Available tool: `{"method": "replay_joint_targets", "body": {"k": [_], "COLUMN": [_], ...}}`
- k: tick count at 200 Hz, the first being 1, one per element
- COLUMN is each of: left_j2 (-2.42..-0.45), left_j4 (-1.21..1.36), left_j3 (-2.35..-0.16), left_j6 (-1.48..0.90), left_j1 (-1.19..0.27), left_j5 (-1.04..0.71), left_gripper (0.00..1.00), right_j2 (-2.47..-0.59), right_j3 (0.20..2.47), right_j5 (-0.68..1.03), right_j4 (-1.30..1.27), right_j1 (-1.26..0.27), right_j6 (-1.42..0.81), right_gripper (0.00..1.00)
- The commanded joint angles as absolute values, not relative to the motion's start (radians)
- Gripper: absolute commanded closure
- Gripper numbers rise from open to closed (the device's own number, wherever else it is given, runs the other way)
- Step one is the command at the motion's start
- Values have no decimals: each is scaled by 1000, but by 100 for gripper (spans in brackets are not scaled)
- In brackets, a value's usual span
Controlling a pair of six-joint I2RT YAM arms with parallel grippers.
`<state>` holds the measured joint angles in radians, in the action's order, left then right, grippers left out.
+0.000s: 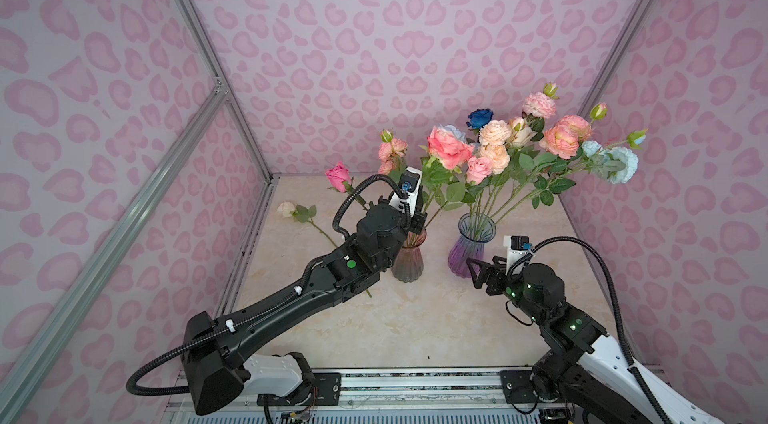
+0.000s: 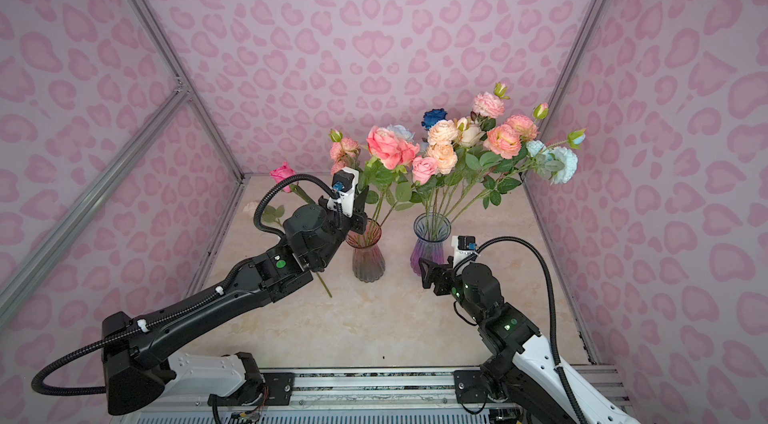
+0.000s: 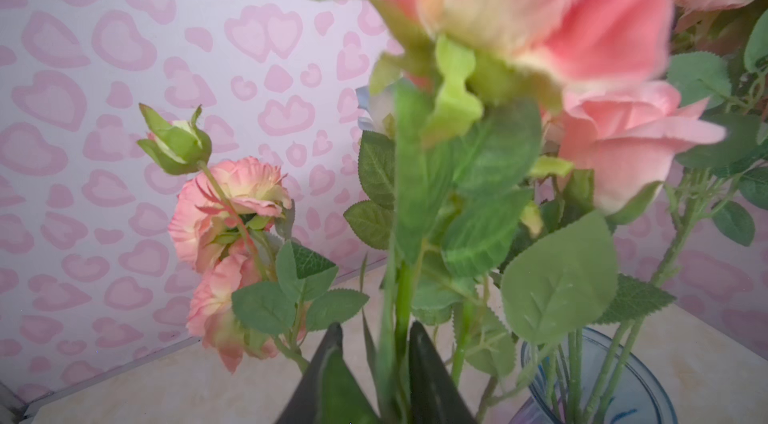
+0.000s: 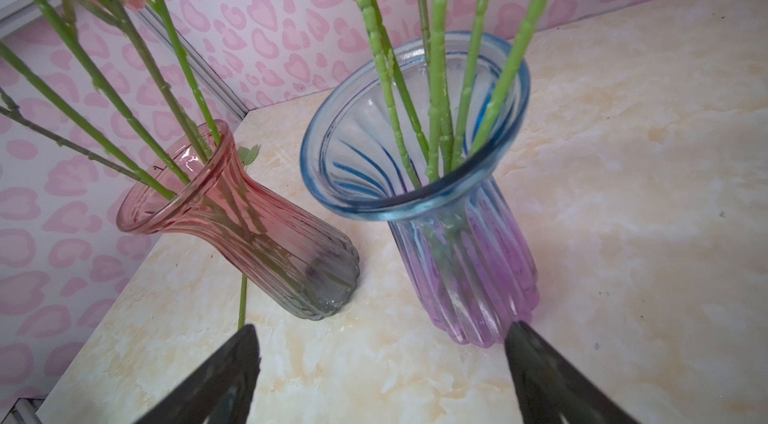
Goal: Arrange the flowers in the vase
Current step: 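Open the left gripper and move it back to the white rose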
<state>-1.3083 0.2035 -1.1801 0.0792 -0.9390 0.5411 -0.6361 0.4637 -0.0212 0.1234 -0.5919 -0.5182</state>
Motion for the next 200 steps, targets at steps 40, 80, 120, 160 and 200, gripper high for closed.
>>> {"method": "replay_joint_targets", "body": {"k": [40,80,120,160,200], "left_j2": [-1164,-950,-853,-752,-756], "left_j4": [150,-55,-315,-538,-595], "left_j3": [-1131,-1128,-1149,-1070,-972], "left_j6": [-19,-73,-191,-476,-642], "left_j1": [-940,-940,-932,-750,-384], "left_j5": [525,599,858,884,559], "left_gripper": [47,32,30,28,30], "right_j2": [-653,-665,-701,-712,-727], "right_j3": [470,490,509,508,500], "right_j5": [0,5,18,30,32], "right_j4": [101,116,101,85,75], "right_j1": [-592,-593,-594,-595,-596], "right_j6": [-533,-517,-508,-515,-515], "right_gripper": [7,6,6,6,6]}}
